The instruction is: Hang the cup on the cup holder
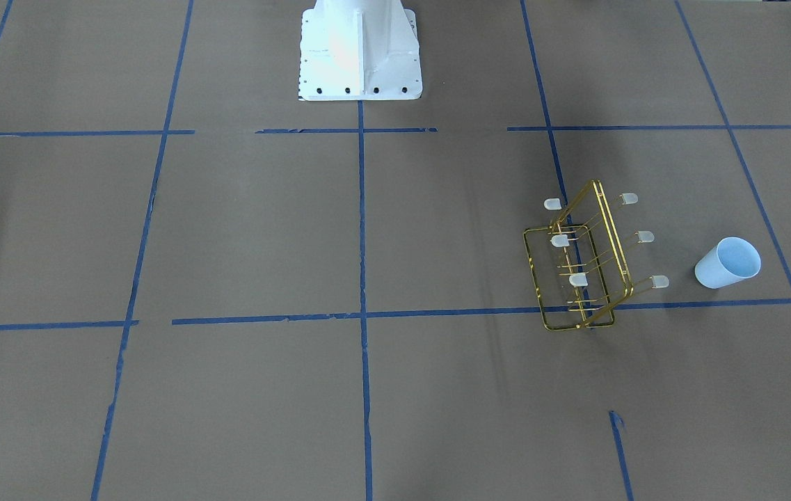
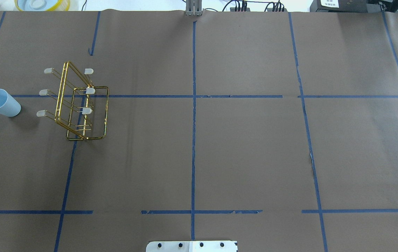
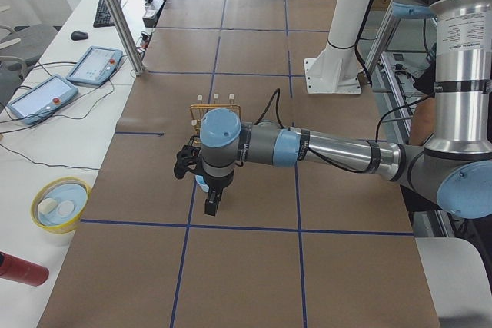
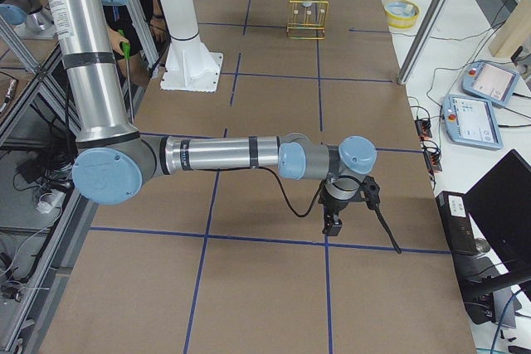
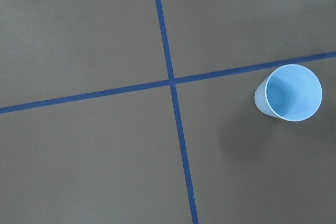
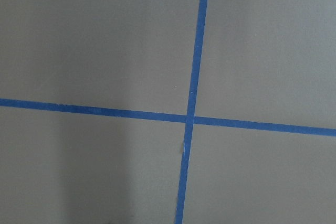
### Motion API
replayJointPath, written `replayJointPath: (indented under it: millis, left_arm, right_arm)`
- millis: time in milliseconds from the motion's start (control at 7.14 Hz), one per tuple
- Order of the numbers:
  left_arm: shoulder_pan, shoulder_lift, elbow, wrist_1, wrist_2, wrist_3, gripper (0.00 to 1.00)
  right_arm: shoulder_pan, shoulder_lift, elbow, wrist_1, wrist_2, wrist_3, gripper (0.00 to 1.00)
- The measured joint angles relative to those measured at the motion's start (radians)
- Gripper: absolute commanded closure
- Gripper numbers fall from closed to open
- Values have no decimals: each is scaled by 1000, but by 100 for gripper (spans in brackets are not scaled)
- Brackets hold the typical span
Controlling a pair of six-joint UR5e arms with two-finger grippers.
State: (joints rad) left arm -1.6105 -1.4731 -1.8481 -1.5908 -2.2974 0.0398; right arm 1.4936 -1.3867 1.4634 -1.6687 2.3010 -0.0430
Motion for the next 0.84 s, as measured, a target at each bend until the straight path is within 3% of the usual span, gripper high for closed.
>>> replayJointPath:
  millis: [280,841]
  left_arm:
    - [37,26,-29,-129,77,-146,0]
    - [241,110,-86,-404,240,-550,0]
  right_arm:
    - [0,0,0,1,0,0,0]
    - [1,0,0,1,0,0,0]
